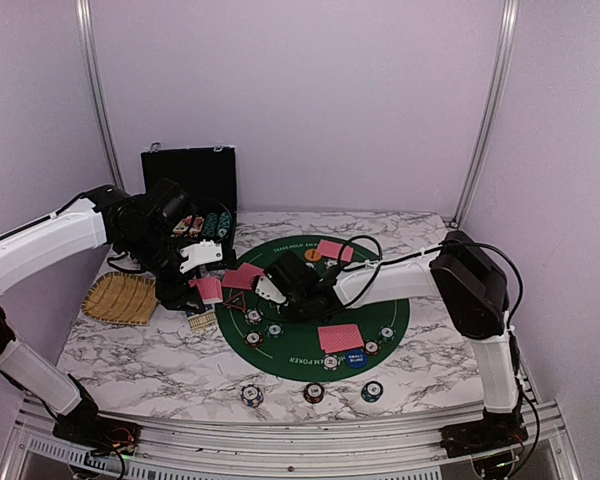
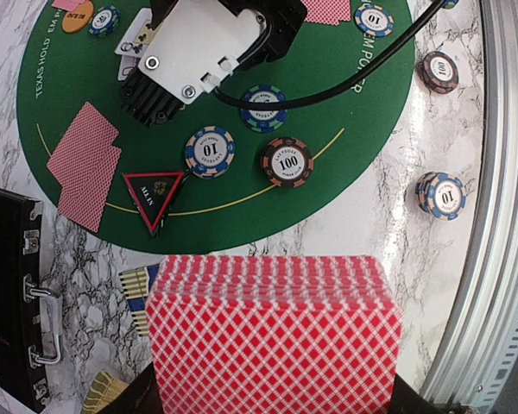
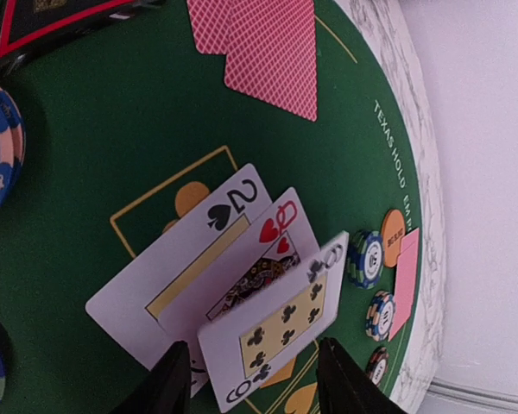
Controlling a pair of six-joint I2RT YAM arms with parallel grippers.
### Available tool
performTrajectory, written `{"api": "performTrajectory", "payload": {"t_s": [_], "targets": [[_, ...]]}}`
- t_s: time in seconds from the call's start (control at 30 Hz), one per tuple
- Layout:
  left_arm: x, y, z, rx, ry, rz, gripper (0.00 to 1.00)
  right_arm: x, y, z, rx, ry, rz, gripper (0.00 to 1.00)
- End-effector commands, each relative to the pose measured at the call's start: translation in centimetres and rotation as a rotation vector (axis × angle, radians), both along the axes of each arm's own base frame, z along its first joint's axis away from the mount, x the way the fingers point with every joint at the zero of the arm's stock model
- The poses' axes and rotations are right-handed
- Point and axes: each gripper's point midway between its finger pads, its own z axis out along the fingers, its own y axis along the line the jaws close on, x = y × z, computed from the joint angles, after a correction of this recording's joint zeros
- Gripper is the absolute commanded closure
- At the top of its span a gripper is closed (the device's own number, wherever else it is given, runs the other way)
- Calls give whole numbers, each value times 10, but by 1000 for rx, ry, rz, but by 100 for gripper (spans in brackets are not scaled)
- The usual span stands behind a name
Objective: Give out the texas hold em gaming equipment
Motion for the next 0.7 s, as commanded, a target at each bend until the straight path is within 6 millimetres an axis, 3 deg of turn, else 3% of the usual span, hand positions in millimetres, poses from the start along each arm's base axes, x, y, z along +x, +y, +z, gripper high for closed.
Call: {"api": "performTrajectory", "payload": {"t_s": [0.0, 0.27, 0.43, 0.67], "targets": [[-1, 0, 14, -35, -36, -9, 90, -5, 1, 27, 102, 43, -7, 46], [-3, 1, 15, -37, -35, -9, 90, -2, -1, 67, 311, 113, -36, 38], [-2, 0, 16, -40, -35, -10, 90, 14, -10, 121, 559, 146, -113, 27], [-1, -2, 16, -43, -31, -11, 90, -2, 13, 181, 915, 384, -115, 8]]}}
